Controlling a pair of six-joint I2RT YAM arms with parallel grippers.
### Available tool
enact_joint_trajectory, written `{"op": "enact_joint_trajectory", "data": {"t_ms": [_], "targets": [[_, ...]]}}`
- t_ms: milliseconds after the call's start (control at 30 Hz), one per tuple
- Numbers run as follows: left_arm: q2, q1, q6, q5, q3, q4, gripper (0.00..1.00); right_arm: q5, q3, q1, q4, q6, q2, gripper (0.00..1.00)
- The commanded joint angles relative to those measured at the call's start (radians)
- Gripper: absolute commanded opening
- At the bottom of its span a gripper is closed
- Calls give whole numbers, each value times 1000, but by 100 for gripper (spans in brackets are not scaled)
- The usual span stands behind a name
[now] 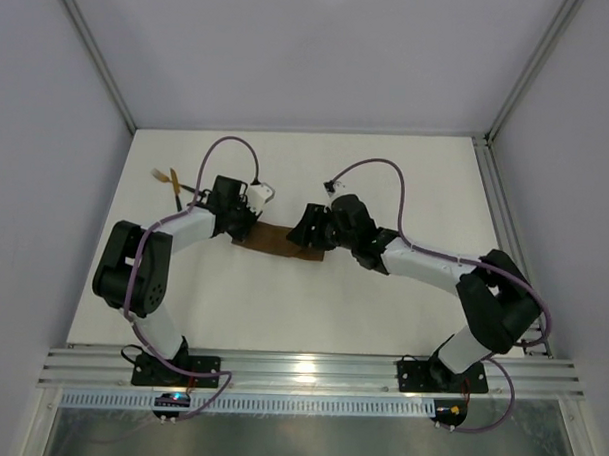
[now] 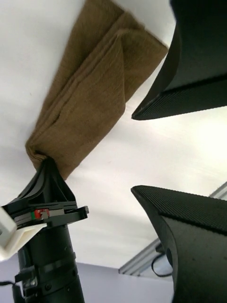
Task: Fold the napkin into a case and place the utensils inside
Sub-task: Smooth out the smaller rectangle-folded napkin at the center of the board.
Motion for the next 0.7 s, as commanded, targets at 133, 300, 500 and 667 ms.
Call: {"op": "enact_joint_trajectory", "data": {"t_ms": [133, 300, 500, 667], "targets": [[54, 7, -16, -9, -35, -71, 1, 342, 49, -5, -372, -183, -64, 76], [48, 7, -16, -17, -38, -74, 2, 296, 81, -43, -278, -183, 42, 74], [43, 6, -9, -35, -53, -68, 2, 265, 117, -78, -219, -191, 127, 49], [40, 6, -1, -49, -55, -65, 1, 201, 71, -130, -123, -149, 150, 15]]}}
